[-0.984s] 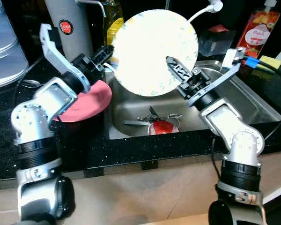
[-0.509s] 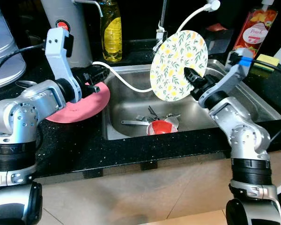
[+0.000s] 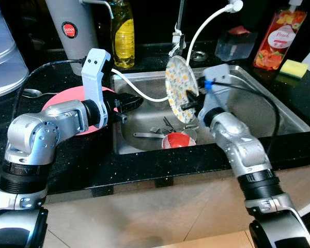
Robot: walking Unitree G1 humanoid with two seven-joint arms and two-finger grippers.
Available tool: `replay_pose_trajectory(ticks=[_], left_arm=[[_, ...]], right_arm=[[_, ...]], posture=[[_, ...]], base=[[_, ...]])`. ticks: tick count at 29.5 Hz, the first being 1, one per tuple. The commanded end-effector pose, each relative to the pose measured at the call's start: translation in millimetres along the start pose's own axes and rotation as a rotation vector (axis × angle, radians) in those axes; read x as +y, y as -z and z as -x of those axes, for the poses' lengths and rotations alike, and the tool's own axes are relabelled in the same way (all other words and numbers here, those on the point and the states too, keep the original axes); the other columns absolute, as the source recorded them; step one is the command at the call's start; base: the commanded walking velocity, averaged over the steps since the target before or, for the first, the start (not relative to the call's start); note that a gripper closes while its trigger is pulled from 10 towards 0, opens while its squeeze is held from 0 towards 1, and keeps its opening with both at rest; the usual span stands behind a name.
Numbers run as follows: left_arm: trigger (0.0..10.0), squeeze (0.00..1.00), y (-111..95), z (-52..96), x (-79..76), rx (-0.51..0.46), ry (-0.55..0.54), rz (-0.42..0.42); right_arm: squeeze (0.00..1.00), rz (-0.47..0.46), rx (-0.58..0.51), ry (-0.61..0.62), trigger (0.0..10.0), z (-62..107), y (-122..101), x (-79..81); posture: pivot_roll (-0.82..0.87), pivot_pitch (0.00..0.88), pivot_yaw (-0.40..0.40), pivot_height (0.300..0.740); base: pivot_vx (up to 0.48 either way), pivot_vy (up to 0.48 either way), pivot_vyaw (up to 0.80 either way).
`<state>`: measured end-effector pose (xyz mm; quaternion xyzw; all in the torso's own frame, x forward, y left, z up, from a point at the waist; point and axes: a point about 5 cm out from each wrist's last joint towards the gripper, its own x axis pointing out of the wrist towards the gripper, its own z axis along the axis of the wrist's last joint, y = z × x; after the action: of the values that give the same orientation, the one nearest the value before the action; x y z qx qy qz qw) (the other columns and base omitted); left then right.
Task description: Kitchen organization
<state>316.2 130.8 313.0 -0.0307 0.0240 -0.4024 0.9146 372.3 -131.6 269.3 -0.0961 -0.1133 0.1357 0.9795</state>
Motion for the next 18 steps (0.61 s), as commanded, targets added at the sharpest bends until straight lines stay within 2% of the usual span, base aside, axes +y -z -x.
replay_pose_trajectory(ticks=[1,4,6,10,11,12,18], left_arm=[[10.0,0.00,7.0,3.5,-1.0,0.050,0.015,0.001],[10.0,0.00,12.5,4.8,-3.1,0.097,0.032,-0.009],[10.0,0.00,16.4,5.6,-0.2,0.129,0.006,-0.039],[10.0,0.00,19.6,5.3,4.2,0.144,-0.027,-0.048],[10.0,0.00,20.4,5.3,4.4,0.146,-0.029,-0.050],[10.0,0.00,21.0,4.9,3.4,0.147,-0.026,-0.054],[10.0,0.00,21.6,3.5,3.0,0.149,-0.025,-0.053]], right_arm=[[0.00,0.041,-0.015,-0.028,10.0,-3.7,-1.2,7.5],[0.00,0.077,-0.001,-0.042,10.0,-6.8,4.3,11.9],[0.00,0.105,0.011,-0.051,10.0,-9.2,9.2,13.9],[0.03,0.120,0.019,-0.064,10.0,-10.5,14.9,17.0],[0.96,0.128,0.023,-0.070,10.0,-10.1,16.7,19.1],[1.00,0.130,0.031,-0.075,10.0,-10.0,19.5,20.5],[1.00,0.132,0.044,-0.056,10.0,-11.3,25.2,17.3]], posture=[[-0.08,0.125,0.029,0.740],[-0.07,0.127,0.031,0.740],[-0.07,0.126,0.031,0.740],[-0.07,0.126,0.031,0.740],[-0.07,0.127,0.031,0.740],[-0.07,0.127,0.031,0.740],[-0.08,0.129,0.033,0.740]], base=[[0.000,0.000,0.00],[0.000,0.000,0.00],[0.000,0.000,0.00],[0.000,0.000,0.00],[0.000,0.000,0.00],[0.000,0.000,0.00],[0.000,0.000,0.00]])
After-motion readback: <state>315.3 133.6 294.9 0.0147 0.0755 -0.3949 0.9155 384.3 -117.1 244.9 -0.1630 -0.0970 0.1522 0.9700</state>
